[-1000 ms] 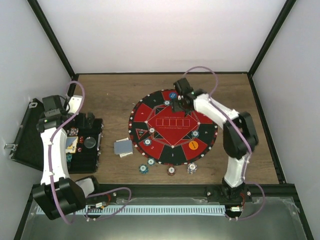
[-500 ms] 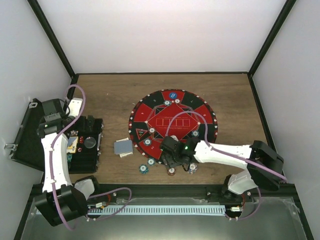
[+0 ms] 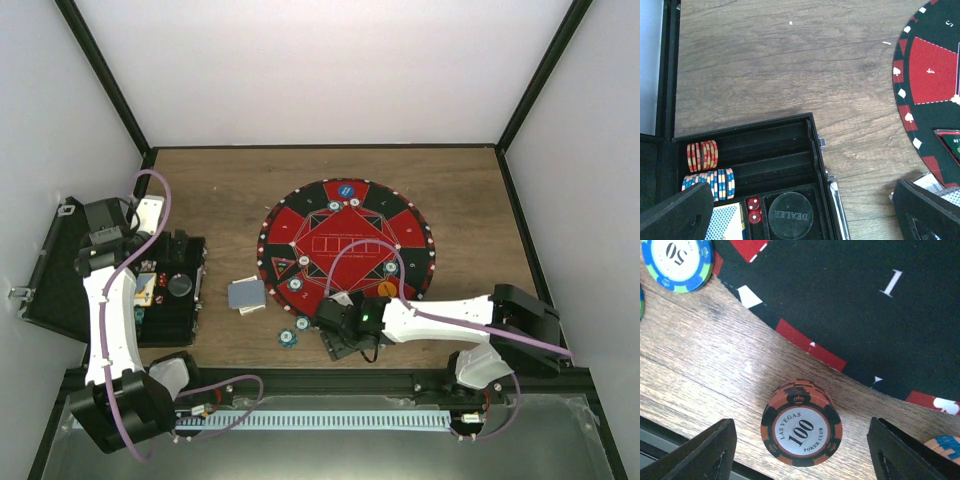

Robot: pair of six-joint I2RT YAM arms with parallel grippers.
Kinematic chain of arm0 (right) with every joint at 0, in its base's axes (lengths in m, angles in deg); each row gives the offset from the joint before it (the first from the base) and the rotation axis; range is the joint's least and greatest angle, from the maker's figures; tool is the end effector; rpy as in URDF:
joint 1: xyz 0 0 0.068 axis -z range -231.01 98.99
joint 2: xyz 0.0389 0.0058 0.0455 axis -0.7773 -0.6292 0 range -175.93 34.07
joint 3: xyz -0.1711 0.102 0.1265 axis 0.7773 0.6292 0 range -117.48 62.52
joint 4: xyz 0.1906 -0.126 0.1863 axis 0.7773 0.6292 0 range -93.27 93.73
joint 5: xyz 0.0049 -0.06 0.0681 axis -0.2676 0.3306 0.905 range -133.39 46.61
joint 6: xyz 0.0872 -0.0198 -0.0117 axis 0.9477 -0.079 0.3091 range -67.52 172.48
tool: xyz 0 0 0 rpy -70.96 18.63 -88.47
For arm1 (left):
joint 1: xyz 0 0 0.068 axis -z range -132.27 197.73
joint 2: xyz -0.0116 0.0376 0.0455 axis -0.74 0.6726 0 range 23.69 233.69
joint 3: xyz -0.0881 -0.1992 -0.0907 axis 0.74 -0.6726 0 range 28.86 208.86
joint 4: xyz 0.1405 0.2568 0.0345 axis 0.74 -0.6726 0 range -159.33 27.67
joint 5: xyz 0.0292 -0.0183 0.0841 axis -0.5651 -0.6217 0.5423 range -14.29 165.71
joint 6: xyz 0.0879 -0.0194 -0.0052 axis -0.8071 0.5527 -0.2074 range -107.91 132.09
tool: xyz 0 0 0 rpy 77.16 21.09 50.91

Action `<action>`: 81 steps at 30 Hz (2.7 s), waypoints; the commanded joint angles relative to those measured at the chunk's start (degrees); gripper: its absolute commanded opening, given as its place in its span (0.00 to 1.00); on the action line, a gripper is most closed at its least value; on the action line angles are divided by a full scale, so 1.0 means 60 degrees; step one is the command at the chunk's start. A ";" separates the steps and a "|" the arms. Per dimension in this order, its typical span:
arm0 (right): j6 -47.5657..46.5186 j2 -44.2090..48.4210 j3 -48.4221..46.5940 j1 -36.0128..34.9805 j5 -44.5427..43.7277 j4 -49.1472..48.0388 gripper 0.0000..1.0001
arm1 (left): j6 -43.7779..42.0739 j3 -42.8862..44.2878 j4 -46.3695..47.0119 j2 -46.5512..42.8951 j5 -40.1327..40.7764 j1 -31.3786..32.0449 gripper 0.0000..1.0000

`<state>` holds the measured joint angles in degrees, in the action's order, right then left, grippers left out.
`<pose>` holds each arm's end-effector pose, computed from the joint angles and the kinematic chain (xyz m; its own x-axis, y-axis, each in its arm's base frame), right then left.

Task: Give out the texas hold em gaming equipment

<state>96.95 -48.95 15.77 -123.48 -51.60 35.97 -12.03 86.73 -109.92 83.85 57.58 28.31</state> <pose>0.0992 0.2755 0.0713 -0.8617 -0.4261 -0.2754 -0.4615 0.8838 0.0765 0.2792 0.0718 0.2429 -0.7102 0.1614 -0.6853 0.1788 0.9828 0.0461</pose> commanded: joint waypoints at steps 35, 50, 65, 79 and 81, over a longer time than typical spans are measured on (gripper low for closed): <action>0.0216 0.0372 -0.1002 -0.0233 -0.0795 0.0857 0.18 | 0.0000 -0.0021 0.0035 -0.0213 0.0003 -0.0059 1.00; -0.2554 0.1287 -0.0722 0.5429 -0.0666 -0.0173 0.18 | 0.0017 0.0010 0.0029 -0.0256 0.0043 -0.0059 1.00; -0.3253 -0.1108 -0.1352 0.8992 0.0106 -0.1898 0.17 | 0.0033 0.0029 0.0213 -0.0101 0.0029 -0.0059 1.00; -0.3348 -0.3629 -0.2802 0.9195 0.0147 -0.2041 0.17 | 0.0071 0.0265 0.0335 0.0263 -0.0076 -0.0059 1.00; -0.3313 -0.3623 -0.2705 0.9205 0.0179 -0.2073 0.17 | 0.0069 0.0258 0.0351 0.0307 -0.0084 -0.0059 1.00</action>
<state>77.12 -69.96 0.02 -69.12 -50.70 24.10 -11.88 86.82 -108.63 85.25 57.60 28.31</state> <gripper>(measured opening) 0.427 0.999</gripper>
